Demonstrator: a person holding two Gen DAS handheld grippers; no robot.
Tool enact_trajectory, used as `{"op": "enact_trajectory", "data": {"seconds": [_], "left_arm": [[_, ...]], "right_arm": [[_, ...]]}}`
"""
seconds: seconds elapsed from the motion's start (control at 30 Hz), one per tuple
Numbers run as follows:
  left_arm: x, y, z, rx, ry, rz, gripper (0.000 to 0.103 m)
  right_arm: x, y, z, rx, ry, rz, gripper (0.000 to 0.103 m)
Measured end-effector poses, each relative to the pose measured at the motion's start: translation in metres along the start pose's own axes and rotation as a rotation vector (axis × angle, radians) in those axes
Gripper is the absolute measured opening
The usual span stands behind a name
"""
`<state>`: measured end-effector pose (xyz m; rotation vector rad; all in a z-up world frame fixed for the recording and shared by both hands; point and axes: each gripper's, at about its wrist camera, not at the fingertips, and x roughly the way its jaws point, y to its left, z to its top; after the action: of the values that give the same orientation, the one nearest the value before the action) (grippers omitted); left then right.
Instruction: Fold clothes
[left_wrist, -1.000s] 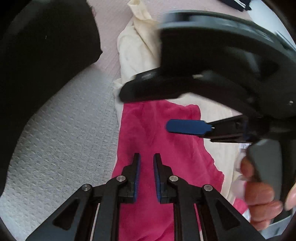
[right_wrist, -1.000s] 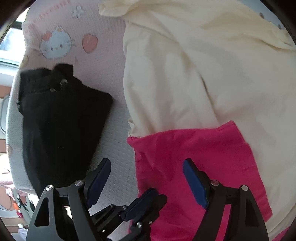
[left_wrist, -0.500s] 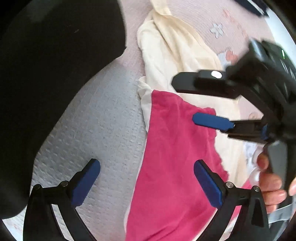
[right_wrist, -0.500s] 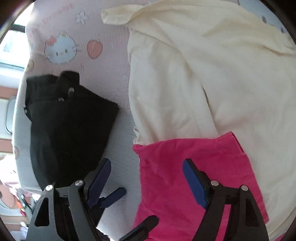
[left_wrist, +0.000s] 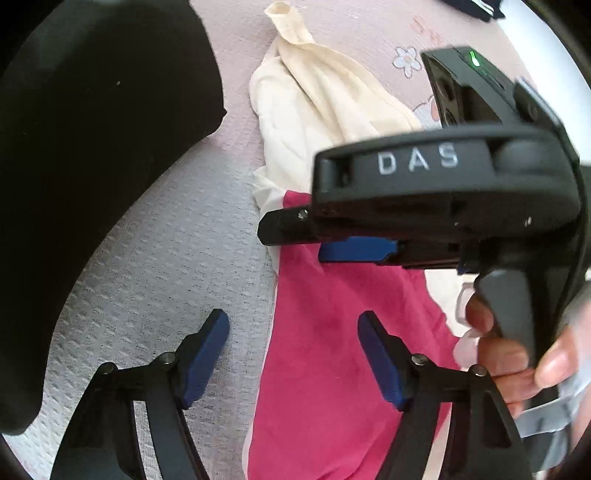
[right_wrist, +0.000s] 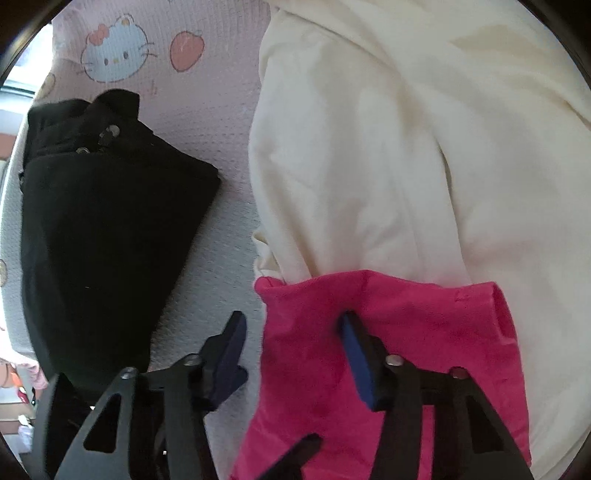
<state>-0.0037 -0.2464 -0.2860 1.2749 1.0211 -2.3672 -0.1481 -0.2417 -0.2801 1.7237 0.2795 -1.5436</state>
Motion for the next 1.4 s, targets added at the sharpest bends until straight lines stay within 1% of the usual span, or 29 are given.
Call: {"op": "enact_trajectory", "data": {"seconds": [0.03,0.07,0.1,0.13,0.17,0.2,0.33,0.4,0.47,0.5,0.53,0.6,0.63,0.67,0.7,0.73,0.83,0.9,0.93,0.97,1.0,1.03,1.1,1.13,1.23,1.33,1.4], "left_arm": [[0.0,0.002,0.002,-0.004,0.001,0.007,0.05],[0.0,0.005,0.003,-0.006,0.004,0.007,0.038],[0.001,0.007,0.005,-0.009,0.007,0.007,0.031],[0.001,0.009,0.006,-0.011,0.009,0.006,0.021],[0.002,0.011,0.007,-0.011,0.012,0.01,0.018],[0.002,0.011,0.008,-0.005,0.015,0.023,0.018],[-0.003,0.011,0.01,0.009,0.001,0.074,0.018],[-0.006,0.016,0.014,-0.025,0.007,0.045,0.018],[-0.007,0.025,0.019,-0.093,0.043,-0.018,0.018],[-0.009,0.028,0.02,-0.121,0.051,-0.036,0.018],[-0.012,0.031,0.022,-0.141,0.05,-0.045,0.019],[-0.024,0.032,0.024,-0.151,0.015,-0.023,0.024],[-0.029,0.032,0.024,-0.154,0.001,-0.016,0.039],[-0.033,0.031,0.024,-0.155,-0.009,-0.014,0.064],[-0.038,0.03,0.025,-0.157,-0.019,-0.012,0.072],[-0.042,0.03,0.025,-0.158,-0.029,-0.011,0.075],[-0.05,0.026,0.018,-0.138,-0.034,-0.016,0.075],[-0.043,0.029,0.033,-0.102,-0.012,-0.022,0.075],[-0.036,0.017,0.042,-0.087,-0.005,-0.035,0.075],[-0.04,0.009,0.035,-0.07,-0.003,-0.049,0.075],[-0.049,0.001,0.02,-0.055,-0.005,-0.061,0.075],[-0.05,-0.005,0.019,-0.04,-0.004,-0.066,0.075],[-0.053,-0.017,0.013,-0.011,-0.002,-0.078,0.075],[-0.057,-0.026,0.0,0.003,0.006,-0.089,0.075],[-0.046,-0.047,-0.004,0.058,0.017,-0.09,0.075],[-0.052,-0.06,-0.014,0.132,0.018,-0.088,0.075],[-0.055,-0.072,-0.02,0.195,0.023,-0.087,0.075]], "right_arm": [[0.0,0.001,0.001,-0.006,-0.007,0.0,0.039],[-0.001,0.002,0.001,-0.016,-0.016,-0.002,0.034],[-0.001,0.003,0.001,-0.022,-0.022,-0.004,0.031],[-0.001,0.004,0.001,-0.024,-0.025,0.0,0.03],[-0.001,0.004,0.001,-0.024,-0.027,0.015,0.028],[-0.001,0.005,0.001,-0.022,-0.03,0.036,0.026],[-0.003,0.007,-0.001,-0.01,-0.045,0.105,0.026],[-0.005,0.007,-0.004,0.003,-0.057,0.133,0.027],[-0.012,0.004,-0.008,0.046,-0.09,0.153,0.047],[-0.018,0.001,-0.011,0.068,-0.115,0.149,0.066],[-0.026,-0.002,-0.015,0.089,-0.158,0.133,0.071],[-0.045,-0.009,-0.028,0.123,-0.237,0.107,0.071],[-0.054,-0.013,-0.037,0.141,-0.261,0.097,0.071],[-0.061,-0.016,-0.046,0.161,-0.274,0.098,0.071],[-0.066,-0.019,-0.056,0.182,-0.279,0.106,0.071],[-0.071,-0.022,-0.066,0.203,-0.285,0.114,0.071],[-0.077,-0.027,-0.073,0.233,-0.327,0.09,0.071],[-0.09,-0.038,-0.075,0.293,-0.369,0.118,0.071],[-0.093,-0.043,-0.08,0.324,-0.384,0.136,0.071],[-0.101,-0.051,-0.092,0.347,-0.398,0.155,0.071],[-0.115,-0.063,-0.107,0.364,-0.416,0.174,0.071],[-0.125,-0.07,-0.118,0.369,-0.435,0.18,0.071],[-0.141,-0.073,-0.131,0.368,-0.478,0.146,0.071],[-0.151,-0.078,-0.142,0.374,-0.506,0.138,0.071],[-0.173,-0.098,-0.176,0.419,-0.575,0.178,0.076],[-0.188,-0.116,-0.21,0.486,-0.643,0.226,0.077],[-0.194,-0.126,-0.233,0.519,-0.671,0.227,0.077]]}}
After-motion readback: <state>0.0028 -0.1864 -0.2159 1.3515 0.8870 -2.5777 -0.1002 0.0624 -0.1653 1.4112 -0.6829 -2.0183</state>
